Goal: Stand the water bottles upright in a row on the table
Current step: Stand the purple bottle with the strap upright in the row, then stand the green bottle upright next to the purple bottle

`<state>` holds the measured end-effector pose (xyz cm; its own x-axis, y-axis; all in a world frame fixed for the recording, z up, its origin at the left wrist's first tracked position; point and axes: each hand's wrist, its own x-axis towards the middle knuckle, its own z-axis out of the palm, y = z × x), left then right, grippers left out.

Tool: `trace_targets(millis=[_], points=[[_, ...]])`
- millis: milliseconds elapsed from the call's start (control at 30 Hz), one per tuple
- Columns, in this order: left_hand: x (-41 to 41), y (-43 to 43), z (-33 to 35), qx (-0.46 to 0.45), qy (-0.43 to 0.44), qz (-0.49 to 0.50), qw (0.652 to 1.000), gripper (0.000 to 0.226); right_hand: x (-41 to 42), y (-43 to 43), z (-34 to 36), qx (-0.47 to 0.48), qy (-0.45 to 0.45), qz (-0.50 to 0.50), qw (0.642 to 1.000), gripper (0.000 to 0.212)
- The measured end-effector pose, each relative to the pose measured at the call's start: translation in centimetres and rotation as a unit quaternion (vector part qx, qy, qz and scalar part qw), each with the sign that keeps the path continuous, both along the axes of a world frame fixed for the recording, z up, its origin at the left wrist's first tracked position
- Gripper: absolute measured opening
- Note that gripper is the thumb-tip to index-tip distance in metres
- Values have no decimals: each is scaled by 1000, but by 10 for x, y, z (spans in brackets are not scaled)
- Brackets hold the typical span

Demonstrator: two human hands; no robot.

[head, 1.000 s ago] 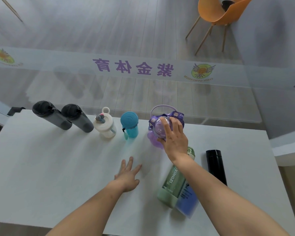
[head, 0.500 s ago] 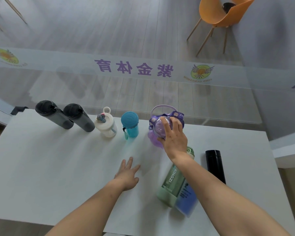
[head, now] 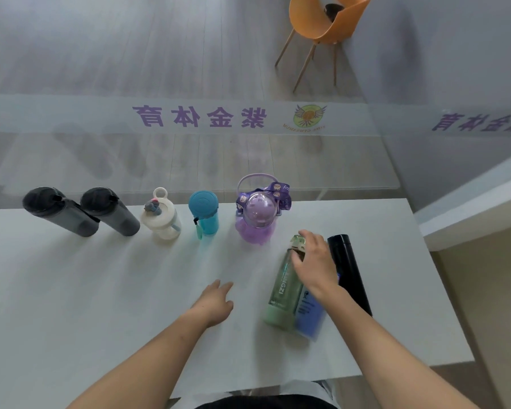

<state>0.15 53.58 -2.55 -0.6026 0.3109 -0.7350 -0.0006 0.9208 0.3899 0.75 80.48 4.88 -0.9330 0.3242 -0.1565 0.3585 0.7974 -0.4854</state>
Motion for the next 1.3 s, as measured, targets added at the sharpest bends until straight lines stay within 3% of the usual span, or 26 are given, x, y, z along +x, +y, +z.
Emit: trace_targets(millis=[100,333,600,700,833,967,1100,1300], points=[[5,4,0,6,-1,-8,1000,63,10,10,-2,9,-95,-34,995,62],[16,20,3,15,11,15,1000,61,-11,29,-6,14,-224,-36,974,86],[25,61,-2,-14,51,84,995,58,-35,49,-18,-31,-253,33,967,75],[31,76,-4,-44,59,105,992,57,-37,56,-24,-39,-240,42,969,69],[34,96,-1,-45,62,126,989,56,-32,65,-25,-132,-202,30,970,61],[30,108,3,-32,66,134,988,55,-32,71,-16,-176,-166,22,970,71],[28,112,6,-23,75,150,986,54,-34,70,-4,-219,-123,37,967,65],[29,109,7,-28,72,154,985,54,-33,70,25,-240,12,105,965,62]])
